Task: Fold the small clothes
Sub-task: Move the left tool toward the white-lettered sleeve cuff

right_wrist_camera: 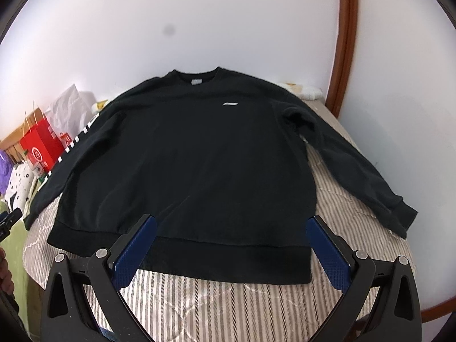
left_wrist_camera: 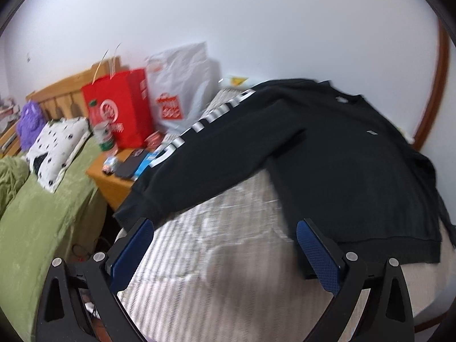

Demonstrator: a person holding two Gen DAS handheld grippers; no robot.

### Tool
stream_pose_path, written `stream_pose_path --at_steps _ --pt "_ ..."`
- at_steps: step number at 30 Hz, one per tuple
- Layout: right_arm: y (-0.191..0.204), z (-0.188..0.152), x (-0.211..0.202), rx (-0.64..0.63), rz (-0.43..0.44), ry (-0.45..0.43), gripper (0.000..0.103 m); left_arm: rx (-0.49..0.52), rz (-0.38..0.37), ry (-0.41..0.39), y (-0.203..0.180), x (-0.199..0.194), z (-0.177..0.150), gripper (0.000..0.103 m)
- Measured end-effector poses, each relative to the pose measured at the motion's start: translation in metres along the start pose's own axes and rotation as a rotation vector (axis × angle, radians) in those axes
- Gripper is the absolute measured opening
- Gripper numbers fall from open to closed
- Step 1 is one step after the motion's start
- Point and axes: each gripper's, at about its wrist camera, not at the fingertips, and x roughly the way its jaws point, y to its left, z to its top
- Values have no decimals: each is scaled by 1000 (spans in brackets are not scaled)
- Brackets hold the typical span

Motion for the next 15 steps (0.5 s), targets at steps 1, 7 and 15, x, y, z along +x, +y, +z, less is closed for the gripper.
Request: stream_pose_path --at_steps 1,7,15 --pt "3 1 6 -1 3 9 103 -9 8 10 6 6 -1 100" --pt "25 6 32 -28 11 39 103 -32 43 77 29 43 -6 94" --pt "63 5 61 -110 40 72 103 -13 76 120 43 83 -2 94"
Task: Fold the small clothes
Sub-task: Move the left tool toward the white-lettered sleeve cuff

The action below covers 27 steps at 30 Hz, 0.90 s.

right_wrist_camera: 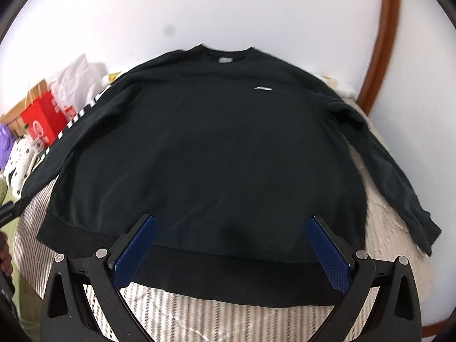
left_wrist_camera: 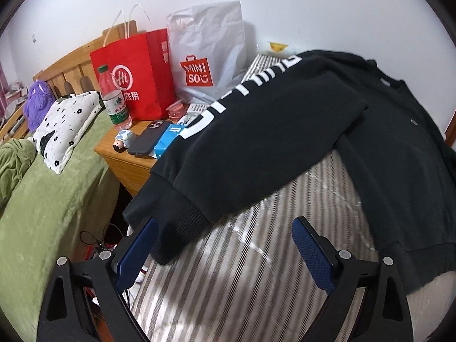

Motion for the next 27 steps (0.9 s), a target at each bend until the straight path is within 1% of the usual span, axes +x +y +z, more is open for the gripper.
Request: stream_pose_path --at_steps 4,7,12,16,18,20,21,23,24,26,27 --pt "12 -3 9 -31 8 16 103 12 19 14 1 17 4 94" --pt "15 -2 13 -43 10 25 103 12 0 20 1 25 8 91" --pt "17 0 19 -42 21 40 103 23 12 -6 -4 32 14 90" --pt "16 1 24 -41 21 51 103 16 26 -9 -6 36 19 86" --pt "14 1 26 -42 18 55 103 11 38 -11 -7 37 21 81" --pt "11 1 27 -38 16 56 103 1 57 -14 -6 38 24 71" --pt "9 1 27 -36 15 55 103 -9 67 -12 -5 38 25 69" --pt "6 1 27 -32 16 52 103 -19 84 -9 -4 37 26 58" --pt "5 2 27 -31 16 51 103 -25 93 -8 -3 37 27 55" --pt "2 2 26 -36 16 48 103 -42 110 -4 0 36 29 39" --pt "1 2 26 -39 17 47 103 -54 110 2 3 35 31 36"
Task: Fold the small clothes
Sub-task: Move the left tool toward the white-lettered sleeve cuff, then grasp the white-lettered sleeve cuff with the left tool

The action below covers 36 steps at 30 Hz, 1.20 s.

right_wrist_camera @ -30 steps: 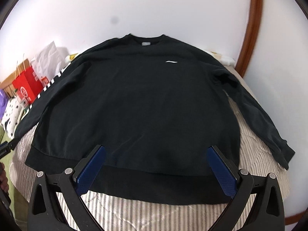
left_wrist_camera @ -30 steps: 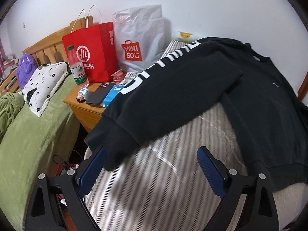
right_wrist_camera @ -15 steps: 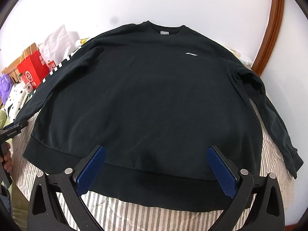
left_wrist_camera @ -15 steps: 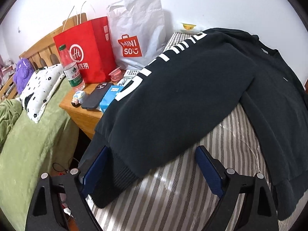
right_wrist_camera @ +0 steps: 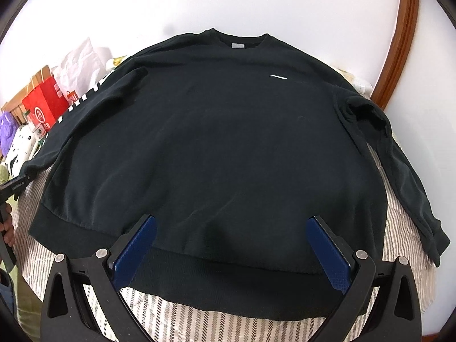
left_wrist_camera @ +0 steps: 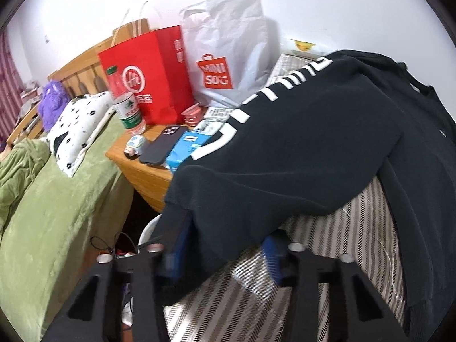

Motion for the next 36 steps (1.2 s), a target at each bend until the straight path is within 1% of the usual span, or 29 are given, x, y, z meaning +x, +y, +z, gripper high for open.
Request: stream_pose_path --at_steps 5,7,10,16,20,23,26,32,36 --pt "-7 0 -3 -12 -1 -13 103 -45 -36 23 9 -5 8 22" --pt "-11 0 -4 -8 6 -18 103 -67 -54 23 10 -10 12 20" --pt "-18 -2 -5 5 11 -21 103 -84 -73 2 6 -23 20 18" --pt "-41 -3 -9 43 22 -37 103 -63 -116 -71 -18 -55 43 17" --pt "-59 -3 -14 68 22 -53 103 -19 -142 -125 -50 -79 61 17" --pt "-72 -2 -18 83 15 -66 103 6 -169 -150 -74 -90 72 17" --pt "-85 -2 -22 101 4 -77 103 43 -206 -173 -107 -99 85 17" --pt "-115 -1 -25 149 -17 -87 103 135 -292 -197 -178 -108 102 17" --pt "-131 -2 -23 165 -40 -87 103 195 -363 -186 -230 -108 104 17"
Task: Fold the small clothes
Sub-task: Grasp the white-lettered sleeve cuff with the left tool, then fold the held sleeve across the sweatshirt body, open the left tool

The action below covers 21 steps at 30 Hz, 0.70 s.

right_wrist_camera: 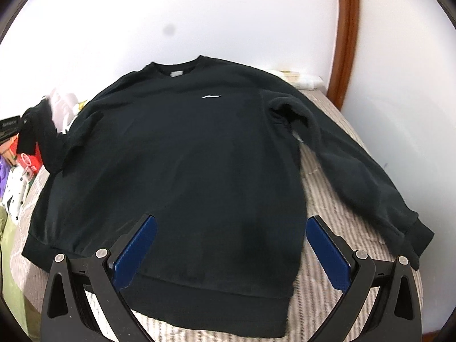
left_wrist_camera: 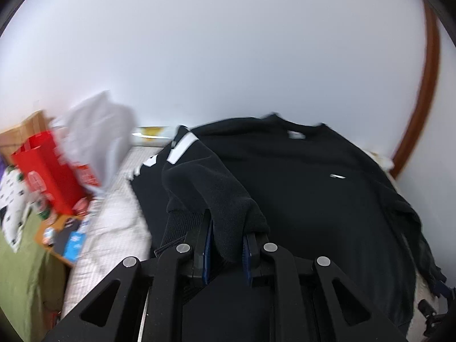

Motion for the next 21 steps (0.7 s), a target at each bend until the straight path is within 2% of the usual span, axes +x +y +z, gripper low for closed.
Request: stream_pose_path --at_steps 9,15,18,21 --pt "-27 4 17 32 -30 22 103 71 -120 99 -82 58 -13 17" --pt "-30 10 34 38 -21 35 103 92 -187 161 -103 76 -22 18" --pt "-22 16 40 24 -4 33 103 124 -175 172 -106 78 -23 20" --pt "-10 21 41 -4 12 15 102 127 -172 170 -99 75 -23 28"
